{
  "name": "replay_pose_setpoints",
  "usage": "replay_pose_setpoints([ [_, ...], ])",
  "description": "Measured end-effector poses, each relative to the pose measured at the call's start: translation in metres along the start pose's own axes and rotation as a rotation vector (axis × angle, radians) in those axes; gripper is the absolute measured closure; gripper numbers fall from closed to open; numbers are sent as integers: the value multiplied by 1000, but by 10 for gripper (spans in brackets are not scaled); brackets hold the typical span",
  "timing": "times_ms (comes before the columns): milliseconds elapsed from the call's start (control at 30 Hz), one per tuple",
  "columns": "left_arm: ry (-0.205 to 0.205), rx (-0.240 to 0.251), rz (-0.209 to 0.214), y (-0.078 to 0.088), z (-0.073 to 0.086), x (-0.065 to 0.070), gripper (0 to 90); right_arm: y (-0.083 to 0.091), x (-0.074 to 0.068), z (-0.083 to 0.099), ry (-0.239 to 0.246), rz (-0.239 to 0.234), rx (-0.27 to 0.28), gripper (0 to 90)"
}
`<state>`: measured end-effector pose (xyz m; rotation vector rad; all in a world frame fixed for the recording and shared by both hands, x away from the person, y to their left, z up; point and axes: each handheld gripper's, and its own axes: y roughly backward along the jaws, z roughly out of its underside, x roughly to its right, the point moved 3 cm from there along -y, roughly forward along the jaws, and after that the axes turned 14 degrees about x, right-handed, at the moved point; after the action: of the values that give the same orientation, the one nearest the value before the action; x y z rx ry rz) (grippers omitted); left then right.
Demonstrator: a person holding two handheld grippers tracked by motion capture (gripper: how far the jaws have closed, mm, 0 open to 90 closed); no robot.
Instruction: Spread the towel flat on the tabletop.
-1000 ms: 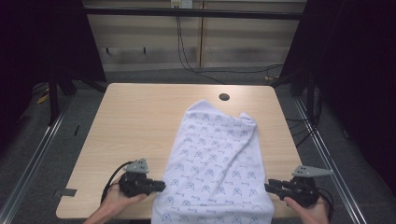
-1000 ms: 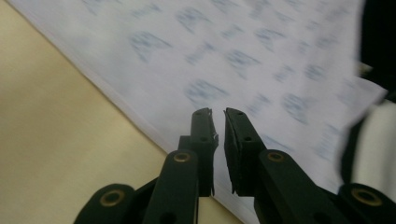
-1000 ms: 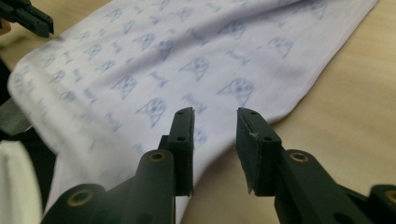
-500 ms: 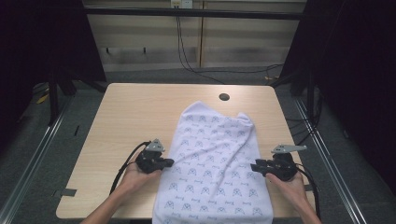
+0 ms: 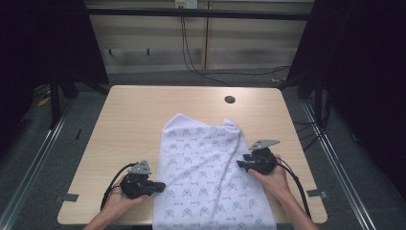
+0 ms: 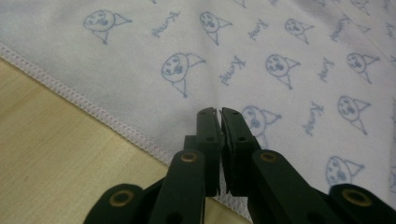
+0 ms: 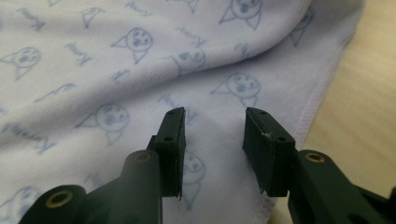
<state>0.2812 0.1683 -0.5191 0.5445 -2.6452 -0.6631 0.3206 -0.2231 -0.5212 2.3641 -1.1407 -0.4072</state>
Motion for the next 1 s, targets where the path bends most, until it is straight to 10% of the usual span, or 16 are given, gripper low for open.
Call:
replay_pose_setpoints([
  [300, 1, -20, 26, 2, 2, 9, 814, 33, 1, 17, -35, 47, -32, 857],
  [600, -29, -87, 183, 11, 18, 50, 900, 86, -34, 48, -52, -94, -93, 868],
  [667, -81, -90, 165, 13, 17, 58, 900, 92, -40, 52, -50, -120, -88, 876],
  [733, -40, -47, 186, 12, 12, 54, 900, 95, -44, 52, -52, -126, -82, 887],
  [867, 2, 37, 135, 2, -8, 30, 819, 90, -45, 46, -65, -146, -65, 885],
  [1000, -85, 50, -46, -26, -31, -8, 796, 84, -36, 35, -80, -117, -2, 665],
])
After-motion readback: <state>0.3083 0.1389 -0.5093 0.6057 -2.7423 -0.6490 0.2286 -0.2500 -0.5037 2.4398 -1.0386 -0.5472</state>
